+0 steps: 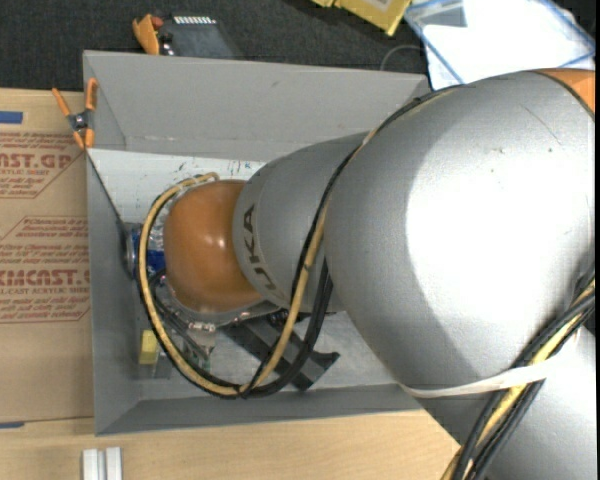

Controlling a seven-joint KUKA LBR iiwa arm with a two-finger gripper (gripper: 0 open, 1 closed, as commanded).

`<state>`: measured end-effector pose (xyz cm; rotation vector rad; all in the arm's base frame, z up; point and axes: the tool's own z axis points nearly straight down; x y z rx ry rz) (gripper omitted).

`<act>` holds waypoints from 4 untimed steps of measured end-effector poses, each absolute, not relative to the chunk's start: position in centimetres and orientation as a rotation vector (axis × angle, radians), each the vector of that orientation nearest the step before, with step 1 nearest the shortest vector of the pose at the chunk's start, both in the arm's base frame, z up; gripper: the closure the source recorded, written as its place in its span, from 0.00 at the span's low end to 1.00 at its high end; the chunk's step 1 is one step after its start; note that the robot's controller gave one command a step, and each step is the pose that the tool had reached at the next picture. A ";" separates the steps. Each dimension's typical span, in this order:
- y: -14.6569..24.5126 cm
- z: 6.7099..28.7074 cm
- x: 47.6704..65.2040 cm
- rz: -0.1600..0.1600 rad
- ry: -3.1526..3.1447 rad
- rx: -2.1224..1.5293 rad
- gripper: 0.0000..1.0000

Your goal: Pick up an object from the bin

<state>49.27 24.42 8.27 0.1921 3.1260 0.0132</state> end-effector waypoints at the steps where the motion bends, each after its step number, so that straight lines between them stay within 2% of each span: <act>1: 24.5 9.4 49.3 0.016 3.124 0.192 1.00; 4: 24.6 12.9 49.3 0.018 3.124 0.190 1.00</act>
Offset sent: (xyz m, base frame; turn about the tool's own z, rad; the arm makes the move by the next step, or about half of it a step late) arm 0.0006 0.0005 0.0334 0.0000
